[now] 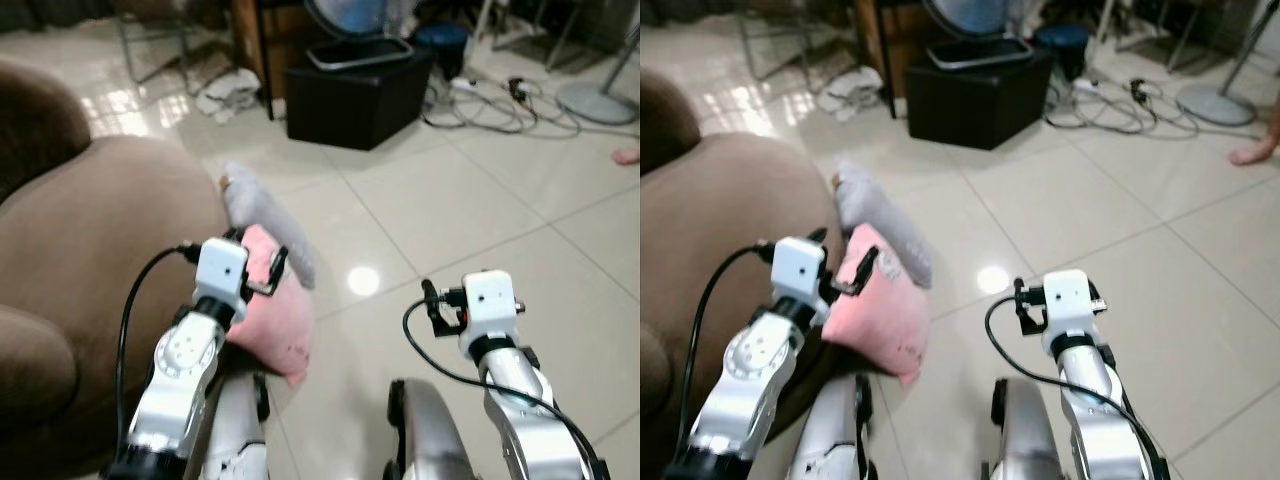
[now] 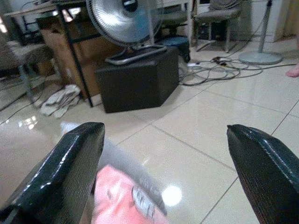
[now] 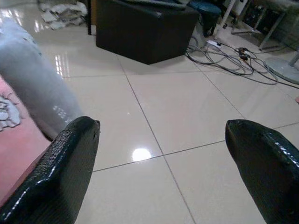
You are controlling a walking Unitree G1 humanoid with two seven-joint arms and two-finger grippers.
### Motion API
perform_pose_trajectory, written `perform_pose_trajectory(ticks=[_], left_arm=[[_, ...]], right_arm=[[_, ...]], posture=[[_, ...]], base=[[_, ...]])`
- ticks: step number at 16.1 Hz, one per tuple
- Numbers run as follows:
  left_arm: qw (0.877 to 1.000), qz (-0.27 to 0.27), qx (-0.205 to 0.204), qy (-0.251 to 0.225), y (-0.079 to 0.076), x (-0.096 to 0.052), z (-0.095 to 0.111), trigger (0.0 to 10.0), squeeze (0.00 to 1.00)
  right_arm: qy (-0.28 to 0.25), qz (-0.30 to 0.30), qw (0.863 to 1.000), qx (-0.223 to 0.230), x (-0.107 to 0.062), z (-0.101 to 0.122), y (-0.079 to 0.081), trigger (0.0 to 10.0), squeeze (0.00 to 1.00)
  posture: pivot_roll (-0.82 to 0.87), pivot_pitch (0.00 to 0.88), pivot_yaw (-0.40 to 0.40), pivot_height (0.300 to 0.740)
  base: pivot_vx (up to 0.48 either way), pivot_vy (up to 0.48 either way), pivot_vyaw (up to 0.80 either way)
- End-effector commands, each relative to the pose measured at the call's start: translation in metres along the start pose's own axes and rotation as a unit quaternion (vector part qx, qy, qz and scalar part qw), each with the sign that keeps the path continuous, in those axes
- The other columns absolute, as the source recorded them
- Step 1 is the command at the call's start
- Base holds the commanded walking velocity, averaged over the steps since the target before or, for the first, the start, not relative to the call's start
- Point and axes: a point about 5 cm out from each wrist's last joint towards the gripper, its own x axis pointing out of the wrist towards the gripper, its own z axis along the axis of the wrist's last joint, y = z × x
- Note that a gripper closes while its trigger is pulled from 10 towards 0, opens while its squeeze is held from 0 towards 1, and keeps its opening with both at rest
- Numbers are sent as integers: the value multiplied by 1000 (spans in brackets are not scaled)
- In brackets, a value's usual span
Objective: Move the pillow to the sofa from floor
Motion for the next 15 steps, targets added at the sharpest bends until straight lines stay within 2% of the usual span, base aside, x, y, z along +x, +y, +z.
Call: perform_pose_trajectory(ticks=[1,7,10,14,15], left_arm=[[1000,-1,2,12,1,-1,-4,10000,0],[1000,-1,2,9,1,0,-2,10000,0],[1000,-3,11,23,2,-1,-6,10000,0],[999,3,2,42,3,1,-8,10000,0],[999,3,-12,53,3,1,-11,10000,0]], right_arm=[[4,-2,1000,-1,1,-1,1,10000,0],[1,0,1000,-9,-1,-1,-2,10000,0],[2,4,1000,-12,0,-2,0,10000,0],[6,13,1000,-2,1,-3,1,10000,0],[12,21,1000,10,1,-4,3,10000,0]], posture=[[-4,85,16,569],[-4,87,23,569],[-7,88,27,569],[-10,76,33,569],[-13,72,33,560]], base=[[330,0,0],[337,0,0],[316,0,0],[0,0,0],[0,0,0]])
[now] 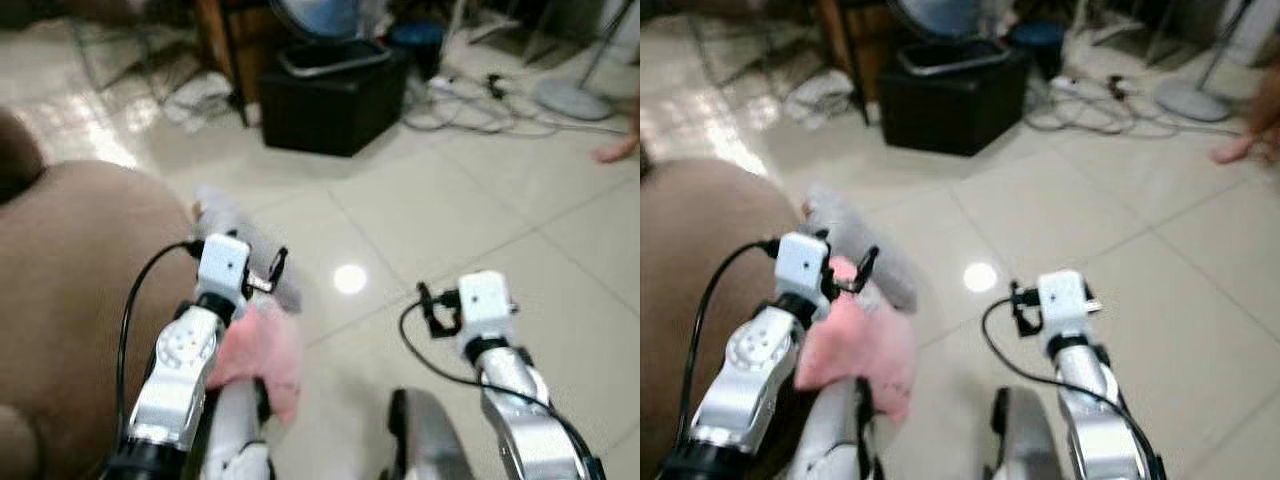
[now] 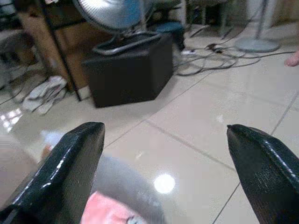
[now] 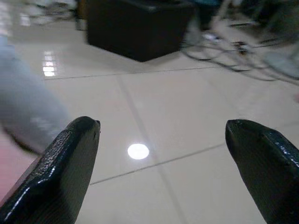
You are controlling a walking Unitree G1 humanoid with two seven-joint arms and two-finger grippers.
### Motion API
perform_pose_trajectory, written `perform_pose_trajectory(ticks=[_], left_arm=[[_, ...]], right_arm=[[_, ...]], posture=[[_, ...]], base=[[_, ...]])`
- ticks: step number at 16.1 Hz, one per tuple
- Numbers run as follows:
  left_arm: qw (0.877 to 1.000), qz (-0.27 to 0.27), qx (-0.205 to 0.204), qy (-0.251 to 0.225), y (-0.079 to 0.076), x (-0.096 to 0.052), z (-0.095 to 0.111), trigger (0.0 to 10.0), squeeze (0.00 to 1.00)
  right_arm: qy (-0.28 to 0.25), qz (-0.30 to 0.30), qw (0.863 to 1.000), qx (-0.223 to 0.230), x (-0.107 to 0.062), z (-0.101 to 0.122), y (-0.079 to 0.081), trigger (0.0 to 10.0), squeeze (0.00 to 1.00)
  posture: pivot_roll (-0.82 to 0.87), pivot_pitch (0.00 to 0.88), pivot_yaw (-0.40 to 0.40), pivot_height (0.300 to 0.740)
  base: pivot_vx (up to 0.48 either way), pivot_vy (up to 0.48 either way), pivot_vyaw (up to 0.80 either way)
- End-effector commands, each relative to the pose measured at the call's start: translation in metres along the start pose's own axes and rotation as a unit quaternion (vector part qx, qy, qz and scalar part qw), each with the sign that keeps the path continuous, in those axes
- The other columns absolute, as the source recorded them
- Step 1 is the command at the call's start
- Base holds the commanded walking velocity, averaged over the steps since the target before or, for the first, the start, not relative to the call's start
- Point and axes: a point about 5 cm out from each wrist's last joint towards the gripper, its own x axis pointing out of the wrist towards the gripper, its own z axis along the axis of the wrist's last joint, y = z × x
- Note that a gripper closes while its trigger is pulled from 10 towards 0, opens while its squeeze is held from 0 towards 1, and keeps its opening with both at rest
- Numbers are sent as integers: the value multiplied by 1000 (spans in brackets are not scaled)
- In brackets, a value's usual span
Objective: Move the pillow to the sofa from floor
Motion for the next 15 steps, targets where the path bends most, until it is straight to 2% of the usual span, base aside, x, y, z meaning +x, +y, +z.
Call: perform_pose_trajectory(ticks=[1,2,3,4,7,9,11,12,13,15], left_arm=[[999,4,-5,35,2,2,-11,10000,0],[998,8,-1,56,3,4,-17,10000,0],[994,9,7,112,4,12,-34,10000,0],[989,3,11,146,3,18,-42,10000,0],[985,-13,35,170,-2,34,-42,10000,0],[981,36,-16,191,6,41,-48,10000,0],[977,60,-42,201,12,41,-52,10000,0],[970,94,-72,213,21,38,-58,10000,1000],[957,134,-91,240,31,33,-67,10000,1000],[944,169,-103,264,41,25,-79,10000,1000]], right_arm=[[3,1,1000,9,-1,-1,-3,10000,0],[3,1,1000,8,-1,-1,-3,10000,0],[4,4,1000,4,0,-1,-3,10000,0],[3,12,1000,-1,2,0,-2,10000,0],[14,40,999,-15,3,-3,3,10000,0],[19,79,996,-38,0,-7,12,10000,0],[22,93,994,-45,-2,-9,15,10000,0],[29,114,991,-62,-5,-11,18,10000,0],[33,134,988,-74,-9,-13,21,10000,0],[34,144,986,-74,-15,-14,22,10000,0]], posture=[[-14,68,32,550],[-15,66,31,545],[-18,62,32,535],[-19,68,33,525],[-16,90,29,495],[-16,111,30,490],[-19,118,33,490],[-30,142,36,490],[-34,174,34,490],[-39,197,27,490]], base=[[0,0,0],[0,0,0],[0,0,0],[0,0,0],[0,0,0],[0,0,0],[0,0,0],[0,0,0],[0,0,0],[0,0,0]])
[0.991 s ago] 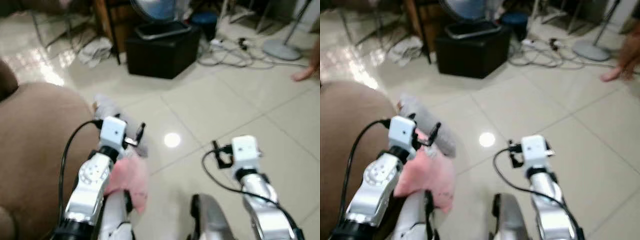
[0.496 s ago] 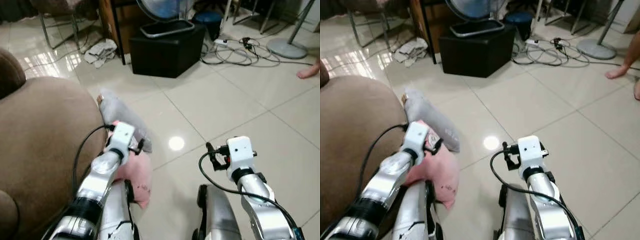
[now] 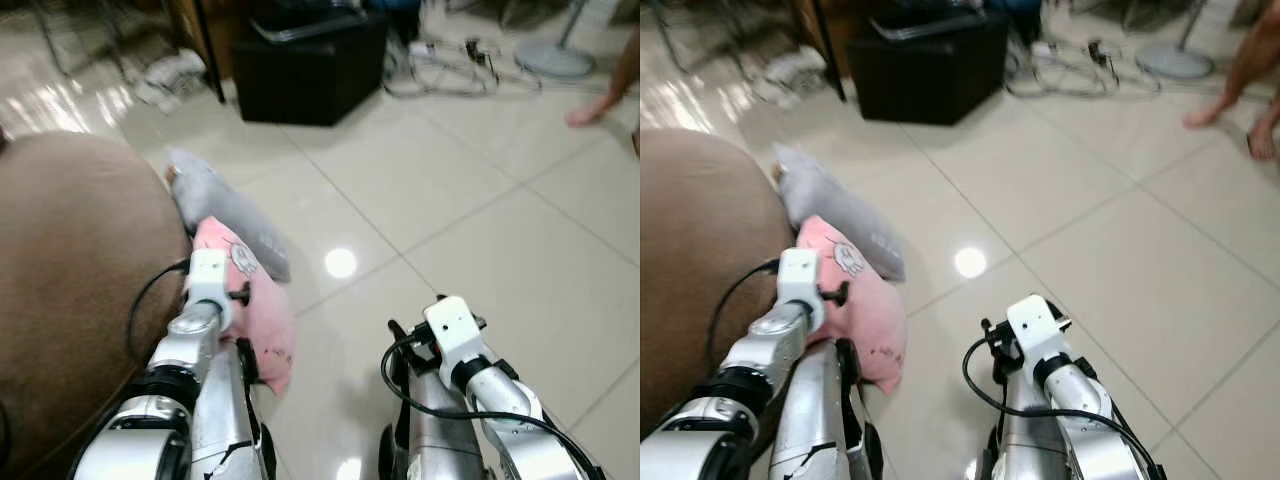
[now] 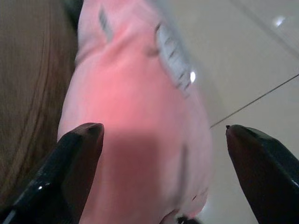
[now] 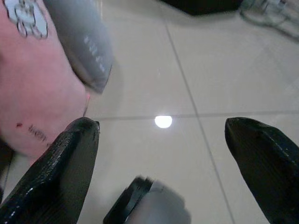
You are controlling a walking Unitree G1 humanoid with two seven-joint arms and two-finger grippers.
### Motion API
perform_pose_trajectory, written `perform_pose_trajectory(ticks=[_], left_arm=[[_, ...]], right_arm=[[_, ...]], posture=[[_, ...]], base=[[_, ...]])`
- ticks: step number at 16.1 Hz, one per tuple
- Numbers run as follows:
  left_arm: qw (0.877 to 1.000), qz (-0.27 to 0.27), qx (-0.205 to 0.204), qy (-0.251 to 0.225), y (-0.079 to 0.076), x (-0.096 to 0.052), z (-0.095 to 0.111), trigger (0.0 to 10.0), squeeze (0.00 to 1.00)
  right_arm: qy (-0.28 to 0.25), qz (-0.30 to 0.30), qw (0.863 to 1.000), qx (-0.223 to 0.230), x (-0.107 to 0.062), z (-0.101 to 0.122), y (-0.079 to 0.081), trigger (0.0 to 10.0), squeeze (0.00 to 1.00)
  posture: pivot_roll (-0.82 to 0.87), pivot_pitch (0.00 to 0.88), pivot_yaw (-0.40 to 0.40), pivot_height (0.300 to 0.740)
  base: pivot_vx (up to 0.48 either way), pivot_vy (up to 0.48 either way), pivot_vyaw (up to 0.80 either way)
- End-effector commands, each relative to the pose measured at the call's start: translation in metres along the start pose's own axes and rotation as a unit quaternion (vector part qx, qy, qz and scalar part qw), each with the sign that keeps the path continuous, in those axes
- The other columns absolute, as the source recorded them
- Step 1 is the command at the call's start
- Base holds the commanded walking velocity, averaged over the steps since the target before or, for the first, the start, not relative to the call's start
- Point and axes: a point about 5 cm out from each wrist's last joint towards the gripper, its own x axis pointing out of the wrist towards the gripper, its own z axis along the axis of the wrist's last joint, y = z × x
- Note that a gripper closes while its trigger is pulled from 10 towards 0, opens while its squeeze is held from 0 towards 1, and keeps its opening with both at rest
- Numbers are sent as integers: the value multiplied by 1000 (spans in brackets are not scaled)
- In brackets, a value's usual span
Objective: Move the pillow to the sofa from floor
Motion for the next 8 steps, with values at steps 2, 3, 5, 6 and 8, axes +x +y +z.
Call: perform_pose_trajectory(ticks=[2,3,5,6,8], left_arm=[[999,31,-30,1,14,0,-4,10000,1000],[999,52,-16,-4,24,-1,-8,10000,1000],[998,70,7,2,35,-2,-13,10000,1000],[997,65,27,12,38,-3,-17,10000,1000],[995,75,65,13,40,-3,-18,10000,1000]], right_arm=[[-16,21,1000,-8,-2,7,6,10000,0],[-24,29,999,-13,-2,9,8,10000,0],[-31,49,998,-20,-3,13,12,10000,0],[-33,64,997,-29,-4,15,12,10000,0],[-44,89,994,-34,-6,19,12,10000,0]], posture=[[-43,201,29,490],[-47,206,26,490],[-55,230,25,490],[-58,239,24,490],[-55,243,19,490]], base=[[0,0,0],[0,0,0],[0,0,0],[0,0,0],[0,0,0]])
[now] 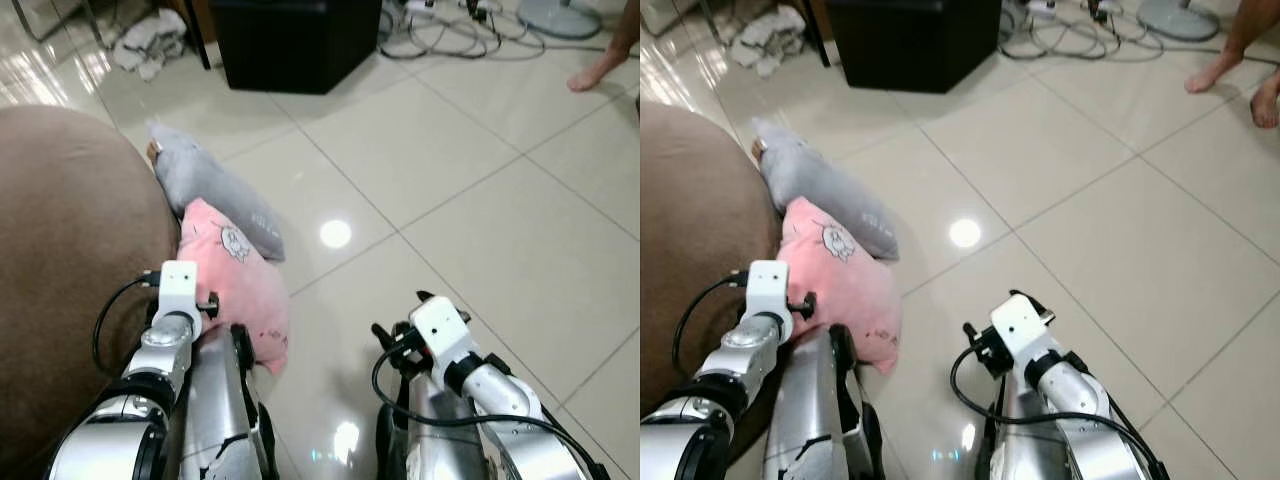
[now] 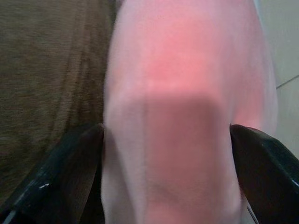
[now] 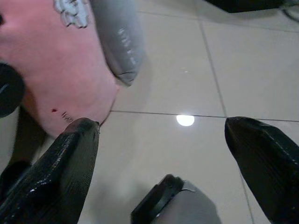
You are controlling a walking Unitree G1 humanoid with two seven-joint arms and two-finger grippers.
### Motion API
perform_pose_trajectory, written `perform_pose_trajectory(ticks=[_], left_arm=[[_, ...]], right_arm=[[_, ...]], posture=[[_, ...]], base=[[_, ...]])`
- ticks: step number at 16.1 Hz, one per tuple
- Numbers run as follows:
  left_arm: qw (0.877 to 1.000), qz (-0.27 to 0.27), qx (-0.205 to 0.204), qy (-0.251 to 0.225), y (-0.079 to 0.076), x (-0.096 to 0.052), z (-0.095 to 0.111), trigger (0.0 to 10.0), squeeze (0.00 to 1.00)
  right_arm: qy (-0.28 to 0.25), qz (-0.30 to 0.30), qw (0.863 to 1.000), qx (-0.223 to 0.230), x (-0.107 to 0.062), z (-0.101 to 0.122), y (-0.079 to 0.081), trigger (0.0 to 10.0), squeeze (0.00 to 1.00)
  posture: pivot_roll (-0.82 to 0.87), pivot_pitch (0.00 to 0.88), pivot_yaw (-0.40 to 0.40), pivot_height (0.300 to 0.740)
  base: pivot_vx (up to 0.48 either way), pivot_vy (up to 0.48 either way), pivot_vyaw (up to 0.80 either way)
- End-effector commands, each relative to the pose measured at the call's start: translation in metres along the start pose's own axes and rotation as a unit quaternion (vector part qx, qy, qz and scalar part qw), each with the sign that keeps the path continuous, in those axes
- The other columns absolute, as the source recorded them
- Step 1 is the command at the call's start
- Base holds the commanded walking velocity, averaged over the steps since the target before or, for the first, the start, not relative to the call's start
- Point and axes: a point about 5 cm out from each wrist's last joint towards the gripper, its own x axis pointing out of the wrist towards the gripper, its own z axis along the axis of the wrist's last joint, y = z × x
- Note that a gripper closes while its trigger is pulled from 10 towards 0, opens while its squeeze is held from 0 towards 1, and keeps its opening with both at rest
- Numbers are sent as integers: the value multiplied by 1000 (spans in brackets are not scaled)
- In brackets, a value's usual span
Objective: Move the pillow to the sofa from floor
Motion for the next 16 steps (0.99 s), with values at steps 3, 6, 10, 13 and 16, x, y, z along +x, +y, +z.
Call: perform_pose_trajectory(ticks=[3,6,10,13,16], left_arm=[[1000,1,14,16,-1,-1,-8,7882,0],[1000,-6,4,19,-5,-1,-11,0,0],[1000,-14,-17,13,-4,-1,-10,0,0],[999,-26,-36,7,-7,0,-7,0,0],[998,-44,-43,5,-11,0,-6,0,0]], right_arm=[[-11,37,999,-9,-4,5,3,10000,0],[-14,36,999,-5,-4,7,6,10000,0],[-10,54,998,9,-6,6,12,10000,0],[-12,49,999,12,-4,7,11,10000,0],[-11,44,999,14,-2,8,9,10000,0]], posture=[[-56,254,19,490],[-58,242,27,490],[-60,220,28,490],[-59,193,41,490],[-62,177,55,490]], base=[[0,0,0],[0,0,0],[0,0,0],[0,0,0],[0,0,0]])
